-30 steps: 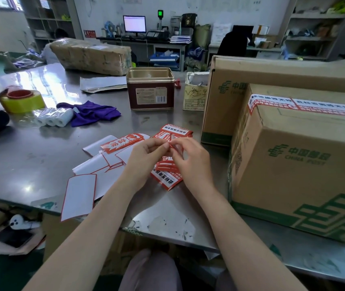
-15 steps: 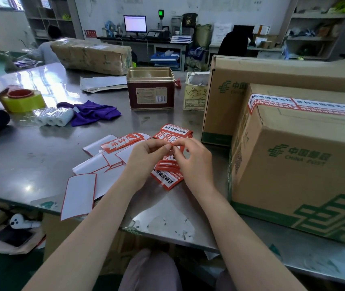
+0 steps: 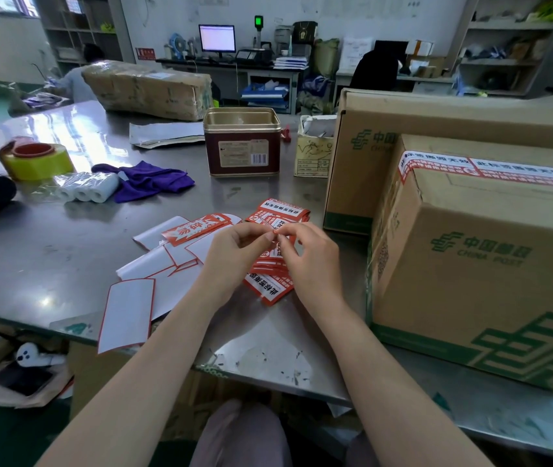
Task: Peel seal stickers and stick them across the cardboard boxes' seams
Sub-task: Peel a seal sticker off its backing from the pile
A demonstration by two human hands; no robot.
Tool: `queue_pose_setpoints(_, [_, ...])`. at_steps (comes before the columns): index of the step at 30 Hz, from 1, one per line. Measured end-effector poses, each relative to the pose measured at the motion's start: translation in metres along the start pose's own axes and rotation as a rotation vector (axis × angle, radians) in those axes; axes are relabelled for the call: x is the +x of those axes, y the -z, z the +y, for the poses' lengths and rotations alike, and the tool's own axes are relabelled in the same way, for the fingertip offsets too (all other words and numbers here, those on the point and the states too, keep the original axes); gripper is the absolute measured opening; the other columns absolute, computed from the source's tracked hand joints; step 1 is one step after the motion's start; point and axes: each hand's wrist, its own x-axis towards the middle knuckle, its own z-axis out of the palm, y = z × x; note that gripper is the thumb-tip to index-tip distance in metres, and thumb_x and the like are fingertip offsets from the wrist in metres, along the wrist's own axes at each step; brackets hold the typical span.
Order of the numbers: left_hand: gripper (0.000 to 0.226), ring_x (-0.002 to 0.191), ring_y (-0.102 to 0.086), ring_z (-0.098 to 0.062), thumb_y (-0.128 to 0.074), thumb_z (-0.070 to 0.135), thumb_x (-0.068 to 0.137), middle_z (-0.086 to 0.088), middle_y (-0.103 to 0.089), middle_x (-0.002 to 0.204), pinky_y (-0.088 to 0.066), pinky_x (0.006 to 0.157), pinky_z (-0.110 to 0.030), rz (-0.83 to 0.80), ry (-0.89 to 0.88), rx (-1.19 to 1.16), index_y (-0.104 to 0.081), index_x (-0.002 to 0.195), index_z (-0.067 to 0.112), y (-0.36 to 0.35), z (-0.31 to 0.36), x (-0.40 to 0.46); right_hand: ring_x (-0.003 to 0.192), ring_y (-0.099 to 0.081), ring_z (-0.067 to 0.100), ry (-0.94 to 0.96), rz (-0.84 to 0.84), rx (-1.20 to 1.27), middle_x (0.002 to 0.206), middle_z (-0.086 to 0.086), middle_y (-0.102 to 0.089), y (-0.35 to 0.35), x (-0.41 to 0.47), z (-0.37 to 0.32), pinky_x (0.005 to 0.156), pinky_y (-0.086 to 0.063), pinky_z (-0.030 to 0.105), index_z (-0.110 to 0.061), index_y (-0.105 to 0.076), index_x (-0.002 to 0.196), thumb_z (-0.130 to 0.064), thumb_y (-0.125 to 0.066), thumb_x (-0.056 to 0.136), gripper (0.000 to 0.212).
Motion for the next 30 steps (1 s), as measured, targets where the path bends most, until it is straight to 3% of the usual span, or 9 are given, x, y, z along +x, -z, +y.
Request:
queue_pose_setpoints(11, [0.013,0.081,-0.066,-0.002,-0.058,0.009,0.091,0.001,-0.07,0.088,-0.051,0.074,-0.013,-0.059,-0.067,-0.002,-0.069,0.091,0.016,-0.0024,0.002,-0.0035,0.087,-0.049,-0.003,-0.052,-0.02,0.104,0.109,-0.001,-0.065,0.0033,0.001,0.0001,0.065,-0.032,-0.001,-0.015,-0.066,0.105,-0.032,-0.056,0.093,0.023])
queue_pose_setpoints(15, [0.012,0.078,-0.064,0.001,-0.057,0.006,0.09,0.0,-0.068,0.087,-0.049,0.073,-0.012,-0.049,-0.07,-0.013,-0.068,0.091,0.011,-0.0037,0.0018,-0.0029,0.087,-0.048,-0.003,-0.059,-0.022,0.114,0.11,0.0,-0.065,0.0046,0.0008,0.0001,0.065,-0.031,0.0,-0.014,-0.066,0.106,-0.032,-0.054,0.094,0.025])
queue_pose_setpoints(21, [0.012,0.086,-0.065,-0.018,-0.056,0.01,0.091,-0.013,-0.068,0.092,-0.052,0.08,-0.024,-0.029,-0.038,-0.006,-0.066,0.091,0.004,-0.0039,-0.0002,-0.0016,0.091,-0.052,0.0,-0.093,-0.007,0.125,0.115,0.001,-0.065,0.0031,0.0028,0.0017,0.069,-0.037,0.003,-0.014,-0.064,0.111,-0.033,-0.052,0.094,0.028])
queue_pose_setpoints(24, [0.012,0.083,-0.065,-0.015,-0.055,0.011,0.092,-0.011,-0.069,0.09,-0.052,0.078,-0.023,-0.021,-0.021,-0.001,-0.065,0.091,0.006,-0.0035,-0.0015,-0.0013,0.093,-0.053,0.001,-0.105,0.018,0.123,0.118,0.001,-0.063,0.0018,0.0029,0.0043,0.071,-0.04,0.005,-0.016,-0.062,0.115,-0.034,-0.051,0.095,0.029])
queue_pose_setpoints(28, [0.011,0.079,-0.069,-0.019,-0.054,0.015,0.093,-0.01,-0.07,0.09,-0.056,0.074,-0.032,0.011,0.049,-0.048,-0.064,0.093,0.009,-0.0033,-0.0021,-0.0006,0.101,-0.061,0.008,-0.155,0.053,0.144,0.123,0.0,-0.06,-0.0013,0.0041,0.0076,0.077,-0.051,0.017,-0.019,-0.058,0.121,-0.034,-0.049,0.096,0.03])
queue_pose_setpoints(30, [0.011,0.077,-0.07,-0.017,-0.054,0.016,0.093,-0.007,-0.071,0.089,-0.057,0.072,-0.031,0.033,0.058,-0.052,-0.063,0.092,0.009,-0.0036,-0.0019,-0.0002,0.1,-0.059,0.005,-0.171,0.063,0.144,0.125,0.0,-0.059,-0.0019,0.0046,0.0081,0.074,-0.049,0.013,-0.019,-0.056,0.123,-0.034,-0.047,0.097,0.031])
